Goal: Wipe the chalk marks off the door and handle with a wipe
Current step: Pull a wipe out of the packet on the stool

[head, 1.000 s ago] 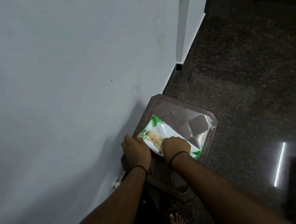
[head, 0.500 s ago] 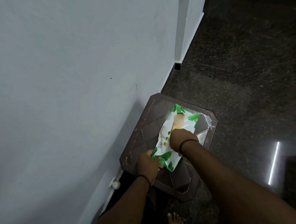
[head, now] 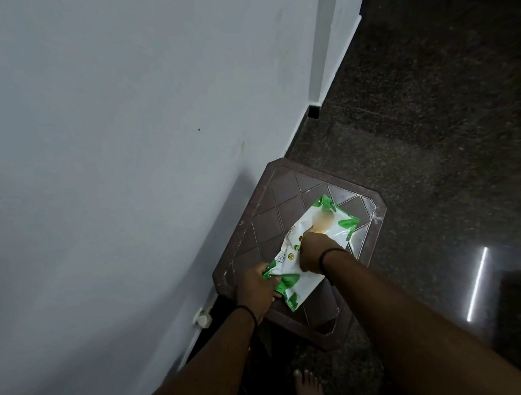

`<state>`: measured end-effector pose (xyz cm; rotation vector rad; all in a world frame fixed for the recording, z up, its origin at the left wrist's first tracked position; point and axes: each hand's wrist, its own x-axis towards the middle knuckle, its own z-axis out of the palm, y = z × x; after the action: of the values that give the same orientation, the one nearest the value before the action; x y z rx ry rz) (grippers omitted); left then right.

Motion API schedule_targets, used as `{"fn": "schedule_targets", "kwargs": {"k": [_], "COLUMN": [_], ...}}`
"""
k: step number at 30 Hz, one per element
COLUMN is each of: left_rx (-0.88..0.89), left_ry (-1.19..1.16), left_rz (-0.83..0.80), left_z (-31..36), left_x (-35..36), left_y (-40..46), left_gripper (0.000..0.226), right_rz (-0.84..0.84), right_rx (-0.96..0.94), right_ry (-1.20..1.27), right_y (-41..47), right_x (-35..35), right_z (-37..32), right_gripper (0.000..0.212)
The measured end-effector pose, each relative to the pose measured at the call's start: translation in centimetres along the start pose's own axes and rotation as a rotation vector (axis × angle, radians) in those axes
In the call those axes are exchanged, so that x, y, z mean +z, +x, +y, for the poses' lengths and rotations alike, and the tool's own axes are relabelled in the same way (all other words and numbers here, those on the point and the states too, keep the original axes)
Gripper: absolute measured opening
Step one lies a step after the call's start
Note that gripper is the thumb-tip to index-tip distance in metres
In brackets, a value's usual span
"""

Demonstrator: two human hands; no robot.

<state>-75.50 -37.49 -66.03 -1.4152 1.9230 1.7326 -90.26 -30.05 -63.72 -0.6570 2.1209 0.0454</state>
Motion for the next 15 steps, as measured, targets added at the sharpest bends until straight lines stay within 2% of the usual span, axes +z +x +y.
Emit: {"fn": "schedule_targets", "kwargs": {"k": [2,7,10,12,15], "left_rx": [0.040,0.080,0.099,0.096,0.038], "left_ry": [0.034,0.090,0.110,0.106,0.070], "left_rz": [0.032,0.044,0.063,0.094,0.127], "left_z": [-0.2,-0.4,-0.6,-0.6,-0.1], "left_x": [0.0,0.0,-0.3,-0.5,-0.7], "left_y": [-0.1,-0.4,-0.9,-1.0,-1.0], "left_gripper": [0.018,0.014,0.017,0.023,0.020], "right_rz": [-0.065,-0.097,-0.116,-0.035,0.170], "right_rx": [-0.013,-0.041,-0.061,-0.071,-0.108], "right_ry": [-0.064,-0.101,-0.109,-0.050,0.070], "right_y": [0.2,-0.2,-0.6,-0.8,-1.3], "right_x": [0.0,-0.1,0.2,0.6,1.2], "right_z": [-0.3,-0.8,-0.7,-0.5,-0.4], "right_gripper": [0.052,0.046,0.062,0.055,0.030]}}
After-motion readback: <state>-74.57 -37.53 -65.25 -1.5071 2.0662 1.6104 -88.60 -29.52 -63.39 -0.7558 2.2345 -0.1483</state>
